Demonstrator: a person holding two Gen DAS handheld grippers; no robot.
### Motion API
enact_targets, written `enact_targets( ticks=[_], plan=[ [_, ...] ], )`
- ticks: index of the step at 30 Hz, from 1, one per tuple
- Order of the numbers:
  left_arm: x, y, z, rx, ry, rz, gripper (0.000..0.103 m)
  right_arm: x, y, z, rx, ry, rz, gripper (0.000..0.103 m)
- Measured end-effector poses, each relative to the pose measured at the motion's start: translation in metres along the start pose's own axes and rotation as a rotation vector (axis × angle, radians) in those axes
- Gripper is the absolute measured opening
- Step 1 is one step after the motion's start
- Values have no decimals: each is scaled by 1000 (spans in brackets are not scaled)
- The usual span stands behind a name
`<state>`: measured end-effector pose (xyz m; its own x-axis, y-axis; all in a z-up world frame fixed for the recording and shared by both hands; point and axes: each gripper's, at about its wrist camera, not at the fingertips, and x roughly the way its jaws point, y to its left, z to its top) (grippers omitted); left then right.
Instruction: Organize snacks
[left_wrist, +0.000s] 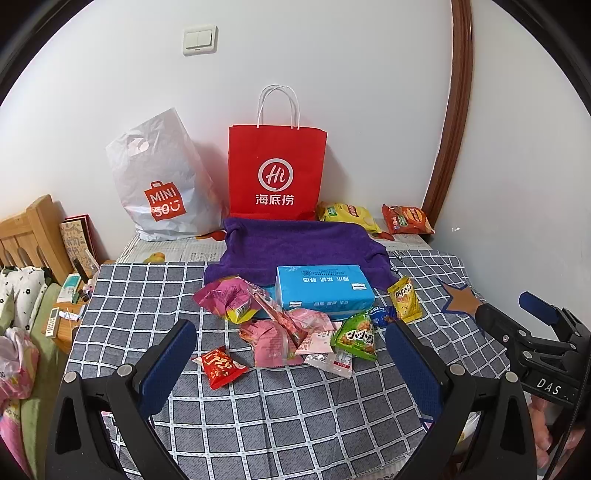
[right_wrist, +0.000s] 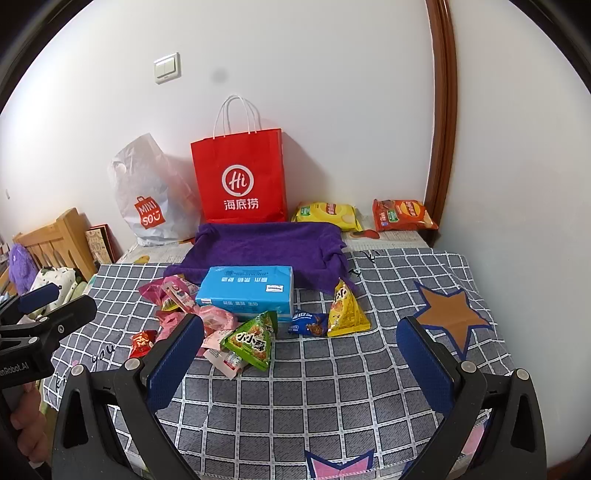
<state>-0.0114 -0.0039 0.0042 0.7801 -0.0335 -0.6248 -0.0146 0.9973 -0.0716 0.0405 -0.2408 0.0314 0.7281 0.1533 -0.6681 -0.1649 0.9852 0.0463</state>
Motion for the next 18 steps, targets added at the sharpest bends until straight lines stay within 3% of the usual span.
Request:
enact_targets(
  ticks=[18],
  plan=[
    [-1, 0, 0, -5, 5, -6, 102, -3, 4, -2, -21, -10, 1, 103]
  ],
)
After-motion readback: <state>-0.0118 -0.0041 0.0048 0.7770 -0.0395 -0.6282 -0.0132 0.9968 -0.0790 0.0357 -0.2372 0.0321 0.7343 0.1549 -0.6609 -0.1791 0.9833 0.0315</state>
